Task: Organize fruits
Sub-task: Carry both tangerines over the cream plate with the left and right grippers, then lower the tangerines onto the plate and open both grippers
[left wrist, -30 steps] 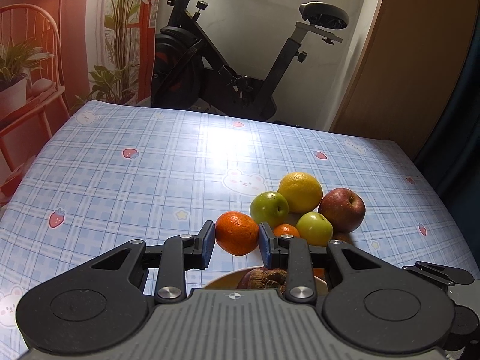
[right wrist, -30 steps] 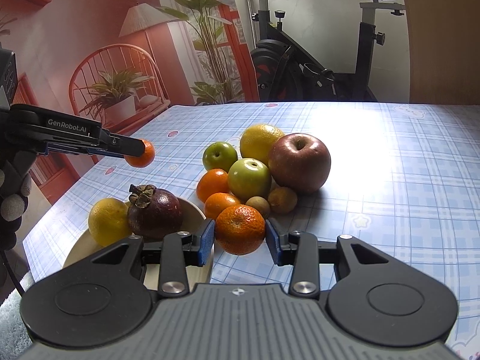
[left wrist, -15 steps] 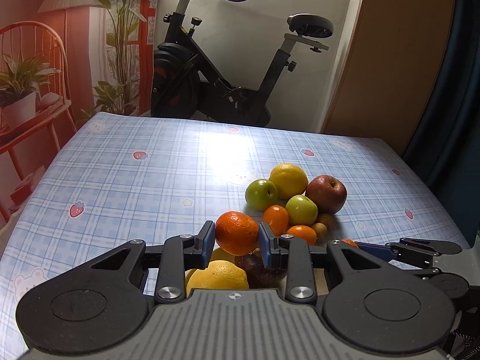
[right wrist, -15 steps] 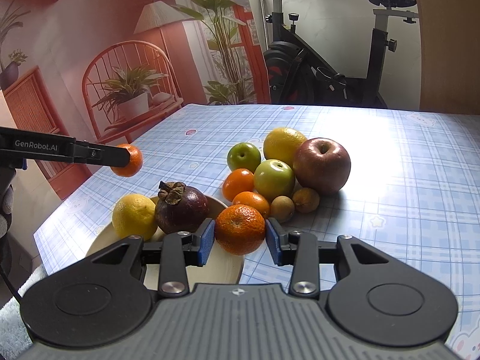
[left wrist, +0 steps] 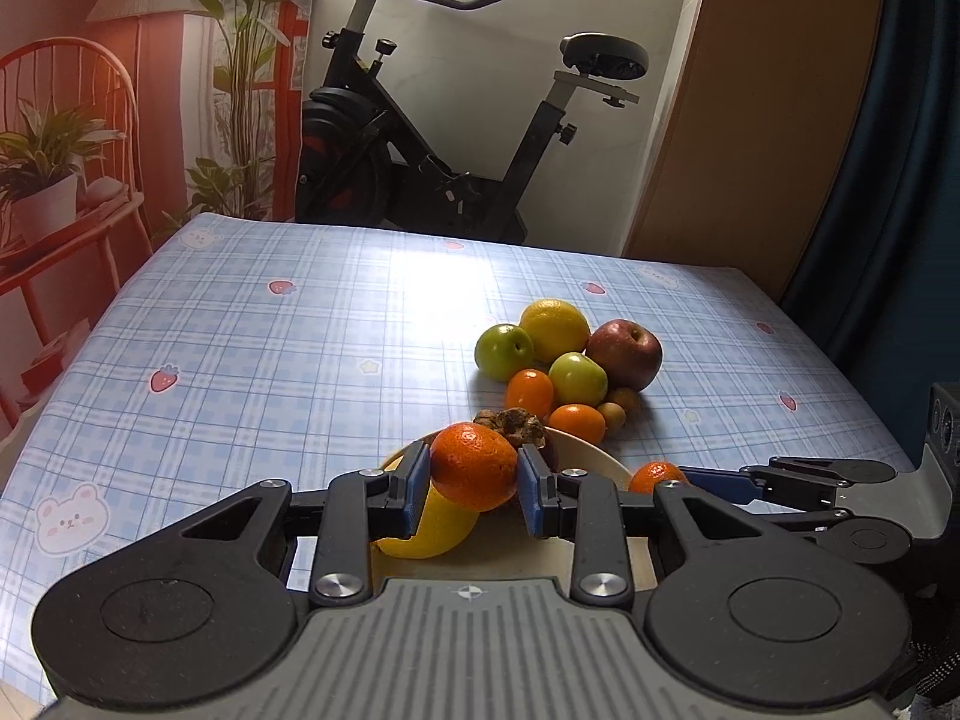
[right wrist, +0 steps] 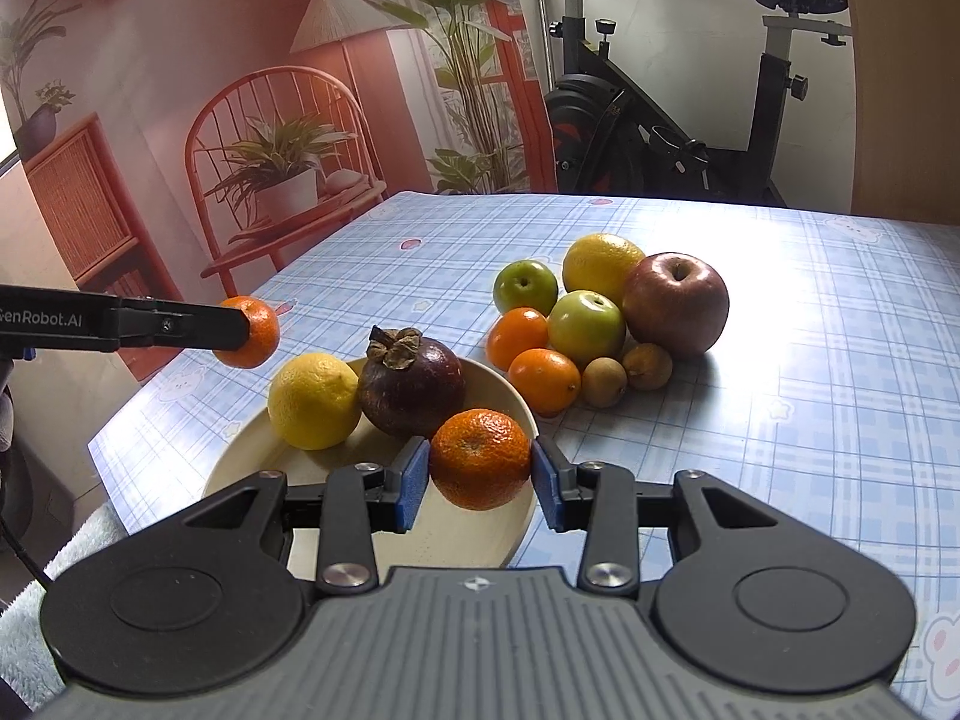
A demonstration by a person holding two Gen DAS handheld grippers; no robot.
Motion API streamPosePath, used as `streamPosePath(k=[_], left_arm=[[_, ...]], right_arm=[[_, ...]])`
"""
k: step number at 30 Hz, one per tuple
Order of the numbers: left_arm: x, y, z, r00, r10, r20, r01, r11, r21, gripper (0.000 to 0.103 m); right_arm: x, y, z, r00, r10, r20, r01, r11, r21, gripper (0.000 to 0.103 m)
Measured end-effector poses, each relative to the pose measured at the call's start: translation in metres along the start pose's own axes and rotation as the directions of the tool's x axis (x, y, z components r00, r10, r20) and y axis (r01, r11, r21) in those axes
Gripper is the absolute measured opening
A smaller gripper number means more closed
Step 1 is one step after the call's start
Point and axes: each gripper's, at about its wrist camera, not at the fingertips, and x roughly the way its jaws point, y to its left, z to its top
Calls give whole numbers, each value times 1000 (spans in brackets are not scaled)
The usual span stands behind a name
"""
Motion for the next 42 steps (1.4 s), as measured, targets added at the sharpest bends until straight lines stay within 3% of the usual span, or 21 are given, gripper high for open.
streamPosePath(k=[9,20,42], left_arm=[[-1,2,-16,999,-4,-44,4,1000,0,33],[28,22,-37,985,-10,-175,-2,998,-69,33],[35,27,-38,985,63,-158,-70,997,-42,33]], right_arm=[[-1,9,-6,1000,11,-10,-11,1000,-23,40],[8,11,-12,999,10,-49,-12,999,-42,40],[43,11,0,998,-25,-57,16,988,-157,40]])
